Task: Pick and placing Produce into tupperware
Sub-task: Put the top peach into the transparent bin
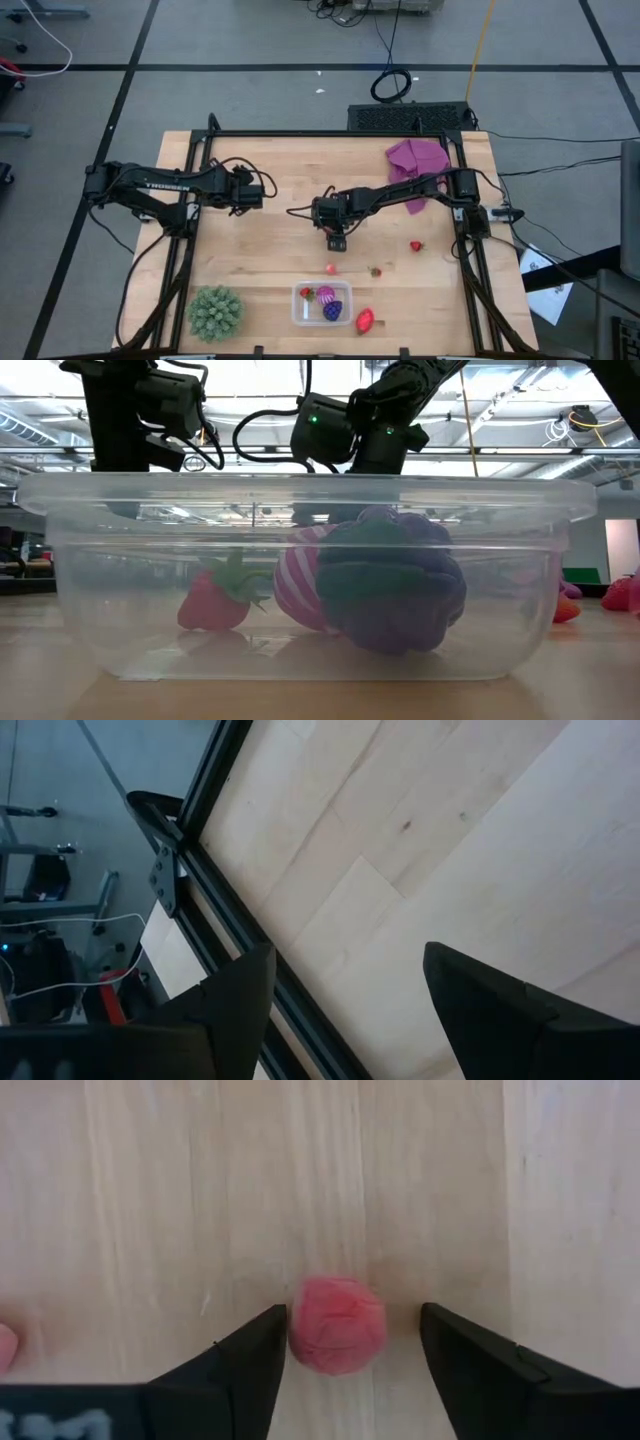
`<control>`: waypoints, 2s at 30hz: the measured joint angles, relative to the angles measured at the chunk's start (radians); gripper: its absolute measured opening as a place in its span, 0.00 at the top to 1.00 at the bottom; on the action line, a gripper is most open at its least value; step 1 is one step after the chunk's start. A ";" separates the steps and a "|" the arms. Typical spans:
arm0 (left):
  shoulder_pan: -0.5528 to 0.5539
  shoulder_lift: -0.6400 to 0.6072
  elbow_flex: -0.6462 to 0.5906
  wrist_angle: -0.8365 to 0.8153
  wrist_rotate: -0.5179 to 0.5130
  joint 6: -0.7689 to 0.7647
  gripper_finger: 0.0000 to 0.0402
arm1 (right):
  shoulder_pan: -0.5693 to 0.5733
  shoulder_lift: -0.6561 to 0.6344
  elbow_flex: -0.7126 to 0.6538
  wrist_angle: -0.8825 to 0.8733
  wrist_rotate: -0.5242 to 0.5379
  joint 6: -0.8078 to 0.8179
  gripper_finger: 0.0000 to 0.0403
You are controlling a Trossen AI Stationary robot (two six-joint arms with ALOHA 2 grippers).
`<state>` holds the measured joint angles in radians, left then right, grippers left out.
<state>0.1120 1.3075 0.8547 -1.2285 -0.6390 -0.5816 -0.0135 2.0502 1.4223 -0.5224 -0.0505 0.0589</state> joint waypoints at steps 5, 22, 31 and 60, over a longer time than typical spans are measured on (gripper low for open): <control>0.000 0.000 0.000 0.000 0.000 0.000 0.35 | 0.000 0.000 0.004 -0.003 0.000 0.000 0.49; 0.000 0.000 0.000 0.001 0.001 -0.003 0.35 | 0.010 0.001 0.072 -0.063 -0.011 -0.035 0.60; 0.000 0.000 0.000 0.001 0.001 -0.002 0.35 | 0.009 0.001 0.072 -0.096 -0.008 -0.029 0.55; 0.000 0.000 0.000 0.002 0.010 -0.003 0.35 | 0.009 0.000 0.072 -0.097 -0.007 -0.019 0.77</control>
<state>0.1120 1.3075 0.8547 -1.2270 -0.6292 -0.5842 -0.0048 2.0502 1.4944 -0.6189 -0.0578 0.0402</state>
